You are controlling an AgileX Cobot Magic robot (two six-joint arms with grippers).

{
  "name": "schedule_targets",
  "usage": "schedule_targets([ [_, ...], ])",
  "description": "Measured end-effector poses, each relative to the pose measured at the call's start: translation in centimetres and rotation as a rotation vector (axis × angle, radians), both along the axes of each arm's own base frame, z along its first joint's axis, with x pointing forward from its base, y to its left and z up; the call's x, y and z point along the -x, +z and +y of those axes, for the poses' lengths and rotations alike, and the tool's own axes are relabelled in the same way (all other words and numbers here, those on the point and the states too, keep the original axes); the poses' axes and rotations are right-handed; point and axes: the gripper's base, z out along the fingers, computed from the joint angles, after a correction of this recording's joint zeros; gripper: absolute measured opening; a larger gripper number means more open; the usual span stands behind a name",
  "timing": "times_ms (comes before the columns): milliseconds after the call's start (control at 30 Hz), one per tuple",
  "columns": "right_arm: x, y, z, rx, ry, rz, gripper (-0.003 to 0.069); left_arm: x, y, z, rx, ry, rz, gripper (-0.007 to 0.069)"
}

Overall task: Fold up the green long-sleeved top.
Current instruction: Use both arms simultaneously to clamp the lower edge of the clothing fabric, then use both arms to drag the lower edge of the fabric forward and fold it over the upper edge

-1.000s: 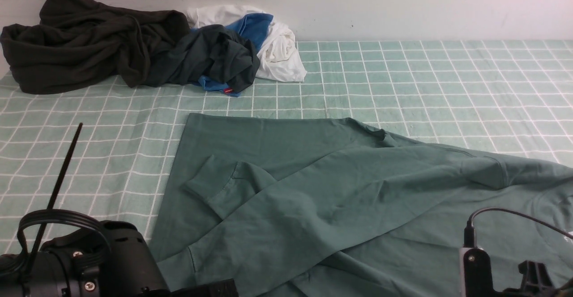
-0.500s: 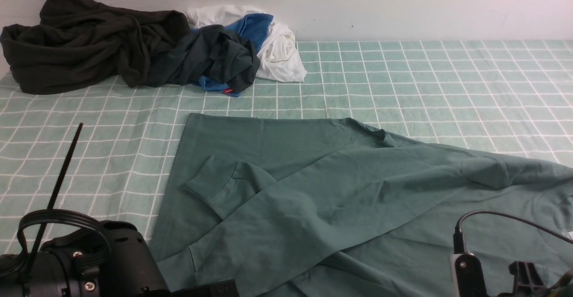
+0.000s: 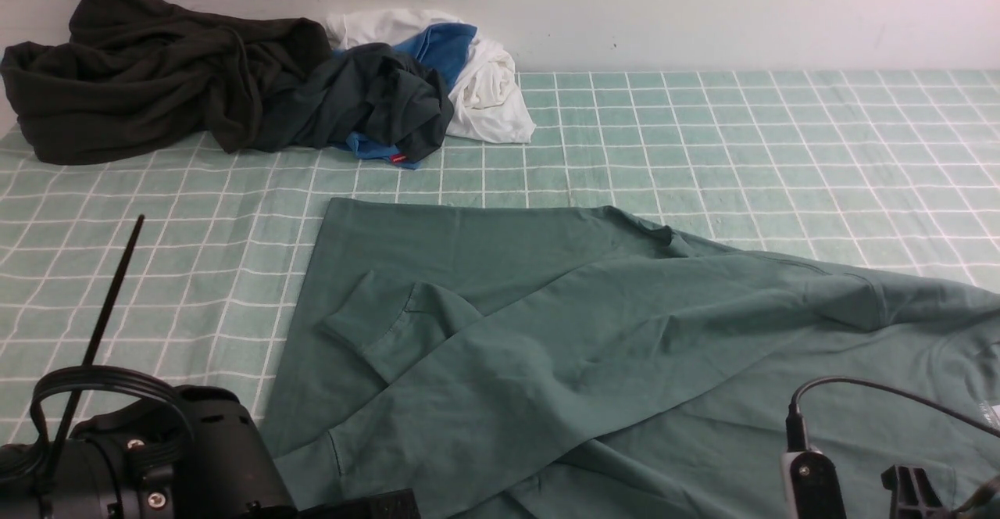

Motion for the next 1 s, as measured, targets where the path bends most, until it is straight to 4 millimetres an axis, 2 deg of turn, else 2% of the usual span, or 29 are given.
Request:
schedule_targets([
  [67, 0.1, -0.1, 0.0, 0.004, -0.005, 0.016, 0.0214, 0.0, 0.0, 0.0, 0.0, -0.001, -0.001, 0.0006],
  [100, 0.1, -0.2, 0.0, 0.004, -0.006, 0.018, 0.0206, 0.0, 0.0, 0.0, 0.001, -0.001, -0.001, 0.0006],
  [133, 0.1, -0.2, 0.0, 0.005, -0.011, 0.029, 0.0147, 0.0, 0.0, 0.0, 0.0, -0.002, -0.002, 0.0006],
  [233, 0.1, -0.2, 0.0, 0.004, -0.013, 0.028, 0.003, 0.0, 0.0, 0.0, -0.001, -0.003, -0.003, 0.0006],
  [367, -0.4, 0.6, 0.2, -0.004, -0.035, -0.002, 0.0001, -0.1, 0.0, 0.1, -0.005, -0.006, -0.01, 0.0006],
  [533, -1.6, 3.1, 0.5, -0.014, -0.062, -0.079, 0.0, -0.4, 0.4, 0.4, -0.027, 0.029, -0.043, 0.0006],
  [633, -2.2, 4.1, 0.6, 0.002, -0.059, -0.095, 0.0, -1.5, 1.4, 0.8, -0.039, 0.103, -0.067, 0.0006],
  [700, -2.7, 4.8, 0.7, -0.001, -0.061, -0.115, 0.0, -2.7, 2.4, 1.0, -0.031, 0.147, -0.093, 0.0006],
  [733, -3.5, 5.8, 0.7, -0.017, -0.08, -0.147, 0.0, -4.2, 3.8, 1.3, -0.004, 0.188, -0.134, 0.0007],
  [833, -5.3, 7.2, 0.4, -0.044, -0.133, -0.202, 0.0, -6.7, 6.1, 1.7, 0.043, 0.224, -0.201, 0.001],
  [933, -8.7, 9.0, -0.5, -0.078, -0.224, -0.271, 0.0, -10.6, 8.7, 2.7, 0.086, 0.281, -0.283, 0.0017],
  [1000, -9.9, 9.4, -0.7, -0.085, -0.246, -0.284, 0.0, -12.0, 9.4, 3.0, 0.093, 0.296, -0.303, 0.0017],
])
